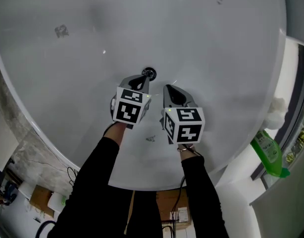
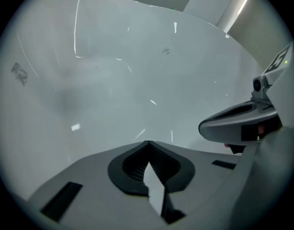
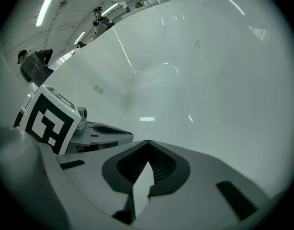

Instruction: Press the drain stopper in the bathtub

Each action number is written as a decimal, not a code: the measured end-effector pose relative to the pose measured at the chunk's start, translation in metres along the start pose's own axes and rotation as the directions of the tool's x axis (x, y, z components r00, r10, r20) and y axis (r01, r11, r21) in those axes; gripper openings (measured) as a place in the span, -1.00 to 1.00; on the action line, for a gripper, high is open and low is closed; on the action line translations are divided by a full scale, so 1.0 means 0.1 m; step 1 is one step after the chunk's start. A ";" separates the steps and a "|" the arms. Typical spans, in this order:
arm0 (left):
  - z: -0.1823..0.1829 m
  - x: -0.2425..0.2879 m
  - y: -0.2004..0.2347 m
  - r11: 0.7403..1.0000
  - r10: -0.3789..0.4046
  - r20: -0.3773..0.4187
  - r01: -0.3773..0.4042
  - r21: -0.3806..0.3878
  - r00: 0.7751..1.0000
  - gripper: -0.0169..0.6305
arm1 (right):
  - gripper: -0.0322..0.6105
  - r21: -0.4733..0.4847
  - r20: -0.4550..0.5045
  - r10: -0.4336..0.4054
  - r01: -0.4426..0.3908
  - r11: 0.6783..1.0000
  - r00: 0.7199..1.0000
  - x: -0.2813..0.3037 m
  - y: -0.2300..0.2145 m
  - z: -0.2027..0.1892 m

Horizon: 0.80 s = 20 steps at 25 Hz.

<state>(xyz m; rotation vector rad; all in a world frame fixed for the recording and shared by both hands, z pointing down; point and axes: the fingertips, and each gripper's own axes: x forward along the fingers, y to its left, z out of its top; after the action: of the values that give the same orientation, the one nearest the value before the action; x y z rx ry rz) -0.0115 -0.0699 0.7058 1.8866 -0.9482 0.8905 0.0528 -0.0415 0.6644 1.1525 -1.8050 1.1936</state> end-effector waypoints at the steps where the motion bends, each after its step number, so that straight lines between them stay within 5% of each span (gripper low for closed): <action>1: -0.03 0.05 0.02 1.000 0.000 -0.006 0.000 -0.004 1.000 -0.93 | -0.89 0.003 -0.002 0.001 -0.001 1.000 1.000 0.04 -0.01 -0.01; 20: -0.56 0.72 0.23 0.997 0.016 -0.070 -0.022 -0.078 0.997 -0.93 | -0.89 0.033 -0.076 0.017 -0.014 0.999 0.997 0.56 -0.13 -0.32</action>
<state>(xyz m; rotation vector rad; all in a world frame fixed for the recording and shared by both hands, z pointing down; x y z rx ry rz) -0.0095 -0.0484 0.7978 1.7711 -0.9470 0.9112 0.0461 -0.0311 0.7290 1.0979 -1.7460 1.2631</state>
